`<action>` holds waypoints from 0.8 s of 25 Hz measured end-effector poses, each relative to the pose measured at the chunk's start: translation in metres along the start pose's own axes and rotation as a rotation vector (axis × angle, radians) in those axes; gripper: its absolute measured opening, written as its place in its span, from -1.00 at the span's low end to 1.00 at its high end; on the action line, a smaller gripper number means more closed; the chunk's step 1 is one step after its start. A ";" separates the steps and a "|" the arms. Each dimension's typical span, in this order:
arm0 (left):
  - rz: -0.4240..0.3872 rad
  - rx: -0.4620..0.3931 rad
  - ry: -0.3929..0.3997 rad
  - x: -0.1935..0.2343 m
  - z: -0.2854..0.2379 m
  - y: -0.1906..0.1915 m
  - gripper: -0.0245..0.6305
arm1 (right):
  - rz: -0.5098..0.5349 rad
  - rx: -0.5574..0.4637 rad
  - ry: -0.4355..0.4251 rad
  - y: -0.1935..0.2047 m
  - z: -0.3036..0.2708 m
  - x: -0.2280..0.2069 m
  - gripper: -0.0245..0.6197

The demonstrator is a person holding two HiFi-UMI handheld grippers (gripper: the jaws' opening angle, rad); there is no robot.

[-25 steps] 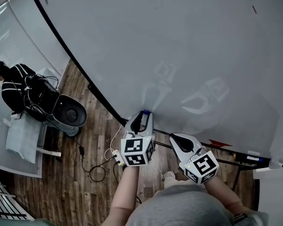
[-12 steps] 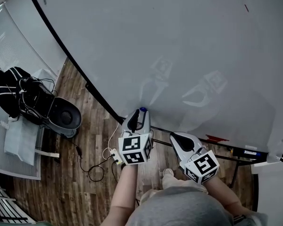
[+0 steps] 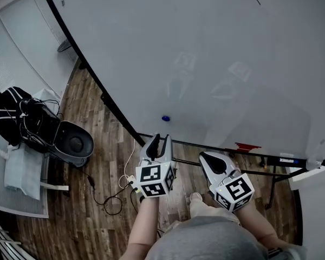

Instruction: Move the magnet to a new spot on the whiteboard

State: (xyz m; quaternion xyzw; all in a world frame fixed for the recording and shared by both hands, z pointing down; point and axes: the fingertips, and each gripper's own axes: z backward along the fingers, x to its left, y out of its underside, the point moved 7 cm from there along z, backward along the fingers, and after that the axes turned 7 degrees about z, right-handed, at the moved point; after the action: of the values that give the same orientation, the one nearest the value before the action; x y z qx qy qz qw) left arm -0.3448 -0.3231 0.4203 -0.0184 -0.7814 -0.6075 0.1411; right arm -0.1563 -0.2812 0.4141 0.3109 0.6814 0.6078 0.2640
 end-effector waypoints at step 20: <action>0.044 0.027 0.074 -0.009 0.174 0.058 -0.91 | 0.013 -0.003 0.085 0.008 0.082 0.121 -0.93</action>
State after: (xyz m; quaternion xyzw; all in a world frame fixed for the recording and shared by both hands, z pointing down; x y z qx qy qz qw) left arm -0.3595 -0.1406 0.4343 -0.0114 -0.7834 -0.5938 0.1835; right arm -0.1759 -0.1360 0.4148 0.2888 0.6890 0.6232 0.2314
